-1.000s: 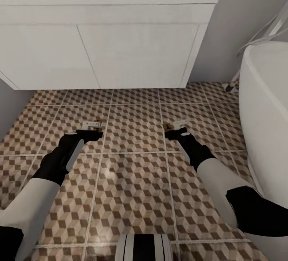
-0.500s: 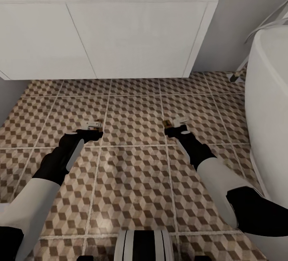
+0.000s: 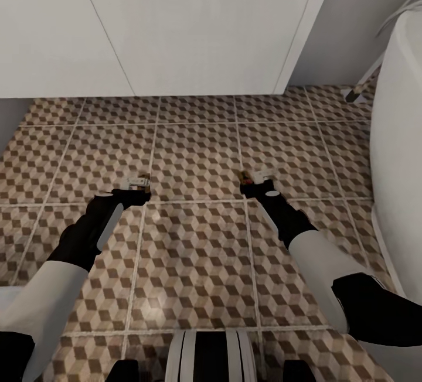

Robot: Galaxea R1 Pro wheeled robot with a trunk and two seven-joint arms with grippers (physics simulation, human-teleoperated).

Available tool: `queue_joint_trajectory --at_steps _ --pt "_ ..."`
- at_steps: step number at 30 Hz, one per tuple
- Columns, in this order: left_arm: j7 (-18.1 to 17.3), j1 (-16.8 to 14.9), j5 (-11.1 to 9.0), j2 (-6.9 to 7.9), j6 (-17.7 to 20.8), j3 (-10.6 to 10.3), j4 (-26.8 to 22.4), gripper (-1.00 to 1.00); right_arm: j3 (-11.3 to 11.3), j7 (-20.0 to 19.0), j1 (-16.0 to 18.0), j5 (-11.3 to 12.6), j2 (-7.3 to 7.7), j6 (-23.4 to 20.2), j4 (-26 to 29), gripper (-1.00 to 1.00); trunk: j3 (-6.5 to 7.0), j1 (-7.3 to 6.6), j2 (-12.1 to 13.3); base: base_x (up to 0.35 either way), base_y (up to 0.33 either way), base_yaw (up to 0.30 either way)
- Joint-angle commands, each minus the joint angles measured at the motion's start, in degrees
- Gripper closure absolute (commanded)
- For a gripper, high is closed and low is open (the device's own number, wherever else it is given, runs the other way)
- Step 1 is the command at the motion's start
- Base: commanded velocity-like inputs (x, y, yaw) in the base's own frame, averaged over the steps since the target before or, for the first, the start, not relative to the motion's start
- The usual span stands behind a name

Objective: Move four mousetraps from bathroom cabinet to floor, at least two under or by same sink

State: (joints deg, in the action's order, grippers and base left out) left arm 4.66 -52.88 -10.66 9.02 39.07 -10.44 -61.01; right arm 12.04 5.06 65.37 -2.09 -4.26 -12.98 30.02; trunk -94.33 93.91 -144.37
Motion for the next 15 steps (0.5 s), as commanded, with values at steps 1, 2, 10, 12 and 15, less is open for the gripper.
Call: queue_joint_trajectory --at_steps 1,2,10,12,15 --pt "0.5 0.0 -0.5 0.09 0.2 -0.2 -0.1 1.00 0.3 0.3 0.0 -0.1 0.03 -0.2 0.1 1.00 -0.35 0.01 0.0 0.000 0.000 0.000" --pt "0.5 0.0 -0.5 0.10 0.2 -0.2 -0.1 1.00 0.3 0.3 0.0 -0.1 0.04 -0.1 0.1 1.00 -0.66 0.04 0.0 0.000 0.000 0.000" --pt "0.5 0.2 -0.5 0.10 0.2 -0.2 -2.5 1.00 0.4 0.3 0.0 -0.1 0.04 0.6 0.1 1.00 -3.16 0.24 -0.2 0.000 0.000 0.000" --pt "0.5 0.2 -0.4 0.08 0.2 -0.2 -2.8 1.00 0.4 0.3 0.0 -0.1 0.04 0.9 0.1 1.00 -3.78 0.29 -0.2 0.000 0.000 0.000" --pt "0.5 0.2 -0.4 0.09 0.1 -0.2 -3.0 1.00 0.4 0.3 0.0 -0.1 0.04 1.1 0.1 1.00 -4.72 0.37 -0.2 0.000 0.000 0.000"
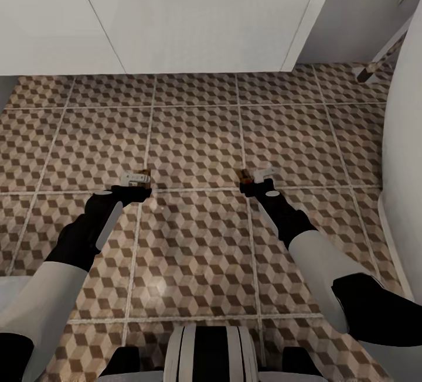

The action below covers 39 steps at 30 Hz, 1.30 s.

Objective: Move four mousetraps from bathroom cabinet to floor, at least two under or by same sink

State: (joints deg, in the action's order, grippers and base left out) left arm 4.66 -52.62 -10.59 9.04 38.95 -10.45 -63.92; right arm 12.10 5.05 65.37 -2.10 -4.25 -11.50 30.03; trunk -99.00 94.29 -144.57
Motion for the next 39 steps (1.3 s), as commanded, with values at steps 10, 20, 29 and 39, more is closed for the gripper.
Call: queue_joint_trajectory --at_steps 10,20,29,39 --pt "0.5 0.0 0.1 0.10 0.1 -0.3 -1.2 1.00 0.7 0.3 0.0 -2.9 -0.03 0.5 0.2 1.00 -3.15 0.24 -0.1 0.000 0.000 0.000" --pt "0.5 0.1 0.4 0.10 0.0 -0.3 -1.8 1.00 0.9 0.5 0.0 -5.5 -0.06 2.7 1.8 1.00 -4.69 0.32 -0.2 0.000 0.000 0.000" --pt "0.4 0.3 0.4 0.19 -0.1 -0.3 -5.0 1.00 0.9 0.5 0.0 -5.7 0.01 7.6 2.6 1.00 -4.88 0.32 -0.2 0.000 0.000 0.000" --pt "0.3 0.3 0.3 1.04 0.0 -0.3 -6.4 1.00 0.8 0.4 0.0 -9.5 -0.06 8.1 2.7 1.00 -4.89 0.32 -0.2 0.000 0.000 0.000"
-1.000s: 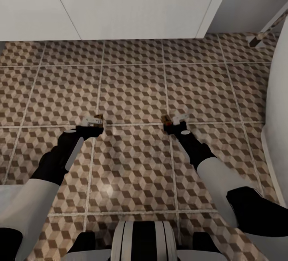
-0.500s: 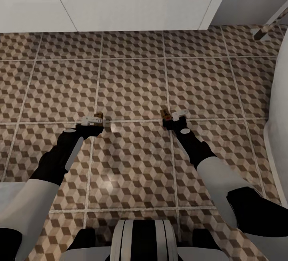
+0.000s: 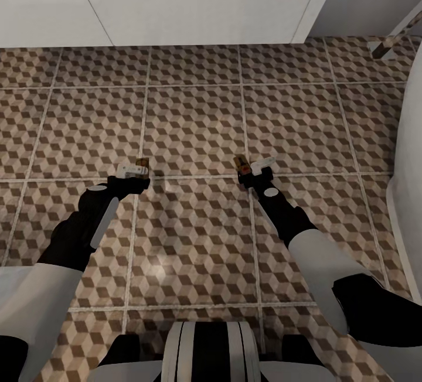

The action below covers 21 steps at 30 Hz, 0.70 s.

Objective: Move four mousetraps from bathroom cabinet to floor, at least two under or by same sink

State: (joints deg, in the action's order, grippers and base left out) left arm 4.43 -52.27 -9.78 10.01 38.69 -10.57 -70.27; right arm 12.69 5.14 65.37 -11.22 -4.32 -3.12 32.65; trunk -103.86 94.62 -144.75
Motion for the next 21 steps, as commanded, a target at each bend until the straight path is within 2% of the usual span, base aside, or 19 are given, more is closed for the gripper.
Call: queue_joint_trajectory --at_steps 1,14,18,21 --pt "0.5 0.0 -0.5 0.08 0.2 -0.2 -0.1 1.00 0.2 0.3 0.0 -0.5 0.02 -0.3 0.0 1.00 -0.03 -0.01 0.0 0.000 0.000 0.000" --pt "0.7 0.0 -0.4 0.09 0.2 -0.1 -0.4 1.00 0.1 1.0 0.0 -0.6 0.01 -0.3 1.1 1.00 -0.03 -0.01 0.0 0.000 0.000 0.000" --pt "0.8 0.0 -0.4 0.06 0.1 -0.1 -1.5 1.00 0.2 3.5 0.0 -0.7 0.07 -0.3 5.6 1.00 -0.03 -0.01 0.0 0.000 0.000 0.000" --pt "0.9 0.0 -0.4 0.03 -0.2 -0.1 -1.5 1.00 0.2 5.5 0.0 -0.7 0.03 -0.3 6.8 1.00 -0.03 -0.01 0.0 0.000 0.000 0.000"
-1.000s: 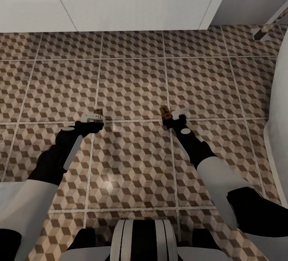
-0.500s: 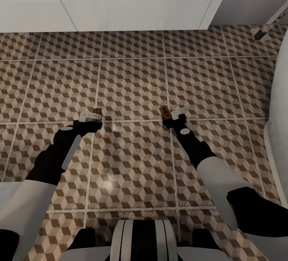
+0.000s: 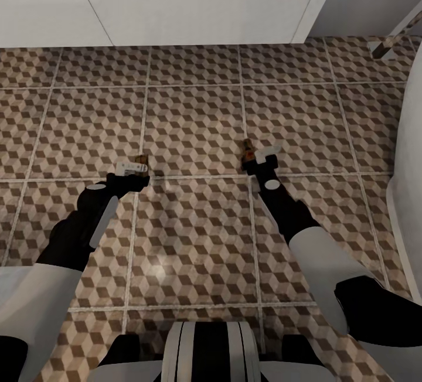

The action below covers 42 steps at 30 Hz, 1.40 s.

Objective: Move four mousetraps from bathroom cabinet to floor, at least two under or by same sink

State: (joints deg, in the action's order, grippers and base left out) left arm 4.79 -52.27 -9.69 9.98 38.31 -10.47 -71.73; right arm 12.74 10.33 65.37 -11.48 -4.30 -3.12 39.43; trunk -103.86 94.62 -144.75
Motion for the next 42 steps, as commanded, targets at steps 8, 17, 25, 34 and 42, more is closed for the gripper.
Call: queue_joint_trajectory --at_steps 8,17,25,34,42 --pt "0.8 0.0 4.3 -1.16 -11.5 0.3 7.4 1.00 0.2 2.2 0.0 -1.7 -0.05 -0.3 0.3 1.00 -0.03 -0.01 0.0 0.000 0.000 0.000" --pt "3.8 -0.6 8.4 -4.85 -16.1 0.6 16.4 1.00 0.1 2.1 0.1 -2.7 -0.37 -0.7 -3.1 1.00 -0.03 -0.01 0.0 0.000 0.000 0.000" --pt "10.0 -5.0 8.6 -8.47 -16.3 0.6 18.7 1.00 0.0 2.1 2.3 -2.8 -0.44 -5.4 -4.9 1.00 -0.03 -0.01 0.0 0.000 0.000 0.000" --pt "10.5 -8.1 8.7 -8.83 -16.2 0.7 18.8 1.00 -0.1 2.2 8.9 -2.8 -0.82 -7.9 -11.8 1.00 -0.03 -0.01 0.0 0.000 0.000 0.000" --pt "10.5 -10.7 8.9 -9.25 -16.3 0.7 18.8 1.00 0.0 2.2 14.2 -2.8 -1.91 -6.5 -16.4 1.00 -0.03 -0.01 0.0 0.000 0.000 0.000"
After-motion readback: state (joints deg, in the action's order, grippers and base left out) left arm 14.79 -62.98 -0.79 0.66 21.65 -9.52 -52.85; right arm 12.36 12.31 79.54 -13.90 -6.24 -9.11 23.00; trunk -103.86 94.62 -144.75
